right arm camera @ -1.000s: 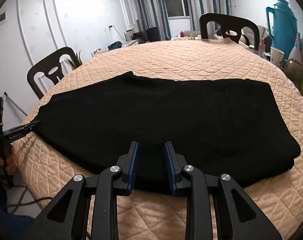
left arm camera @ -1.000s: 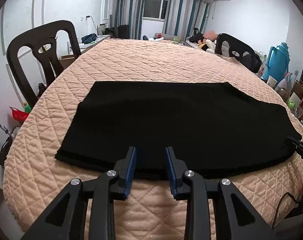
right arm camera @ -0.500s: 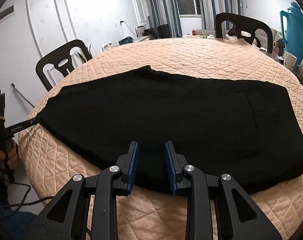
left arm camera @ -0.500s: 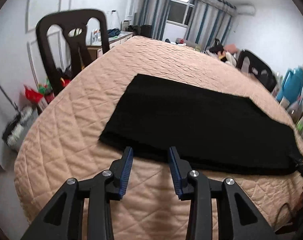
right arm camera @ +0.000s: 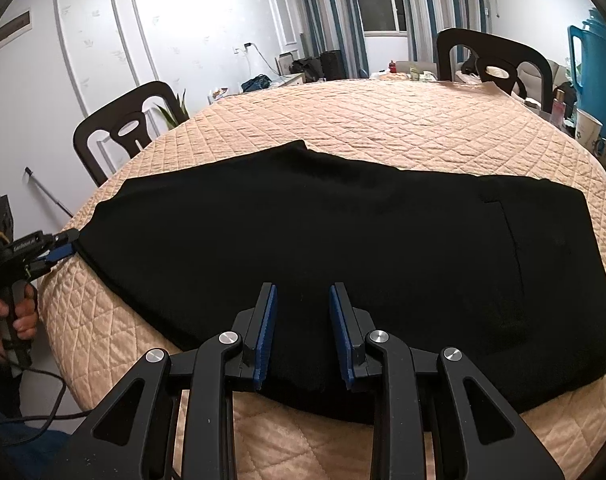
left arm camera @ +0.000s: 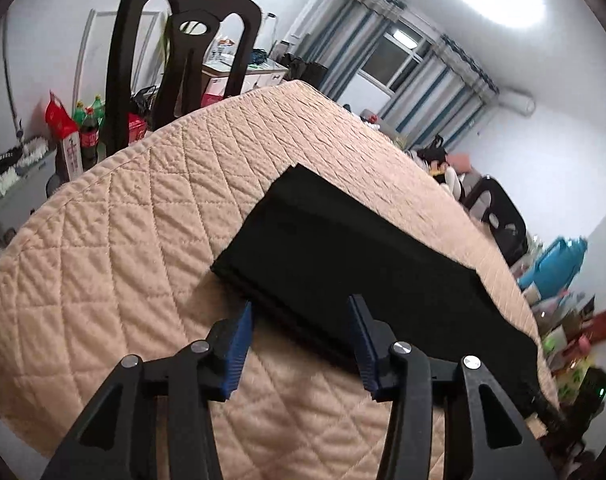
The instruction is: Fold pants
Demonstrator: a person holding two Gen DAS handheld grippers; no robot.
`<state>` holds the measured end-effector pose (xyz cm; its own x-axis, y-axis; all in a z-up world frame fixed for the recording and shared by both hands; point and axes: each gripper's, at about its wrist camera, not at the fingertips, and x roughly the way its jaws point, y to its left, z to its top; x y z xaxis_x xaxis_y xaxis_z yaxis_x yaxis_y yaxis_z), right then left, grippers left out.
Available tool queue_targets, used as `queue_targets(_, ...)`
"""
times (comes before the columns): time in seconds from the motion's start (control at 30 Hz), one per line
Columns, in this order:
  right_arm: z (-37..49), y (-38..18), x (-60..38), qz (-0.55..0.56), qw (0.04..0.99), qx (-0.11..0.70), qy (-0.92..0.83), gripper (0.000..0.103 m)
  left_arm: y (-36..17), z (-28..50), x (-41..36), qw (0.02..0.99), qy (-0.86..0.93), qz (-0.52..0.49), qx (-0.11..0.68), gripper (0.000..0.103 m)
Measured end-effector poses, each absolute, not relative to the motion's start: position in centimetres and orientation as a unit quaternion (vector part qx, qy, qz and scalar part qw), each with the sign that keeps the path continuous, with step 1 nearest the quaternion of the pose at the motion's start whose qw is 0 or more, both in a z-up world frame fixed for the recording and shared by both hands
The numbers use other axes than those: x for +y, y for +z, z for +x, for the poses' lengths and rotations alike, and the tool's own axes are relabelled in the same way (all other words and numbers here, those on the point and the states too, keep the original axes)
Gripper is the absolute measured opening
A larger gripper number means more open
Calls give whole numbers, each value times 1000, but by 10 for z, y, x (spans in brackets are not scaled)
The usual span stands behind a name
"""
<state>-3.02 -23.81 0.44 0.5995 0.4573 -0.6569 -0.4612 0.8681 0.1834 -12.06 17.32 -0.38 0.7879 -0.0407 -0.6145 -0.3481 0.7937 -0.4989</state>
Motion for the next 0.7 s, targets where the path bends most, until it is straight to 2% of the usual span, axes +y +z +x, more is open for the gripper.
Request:
queue_targets(0.23, -27, 4, -240, 5, 895, 367, 253, 28, -3, -101, 170, 900, 95, -292, 309, 47)
queue_targets(0.37, -26, 6, -241, 10, 896, 363, 255, 28, -4, -86, 171, 898, 106, -280, 322, 18)
queue_targets(0.43, -26, 6, -243, 13, 897, 362, 254, 28, 0, -83, 170, 898, 90, -284, 324, 7)
queue_targets(0.7, -28, 9, -258, 42, 899, 353, 255, 28, 46, -59, 117, 926, -6, -229, 300, 7)
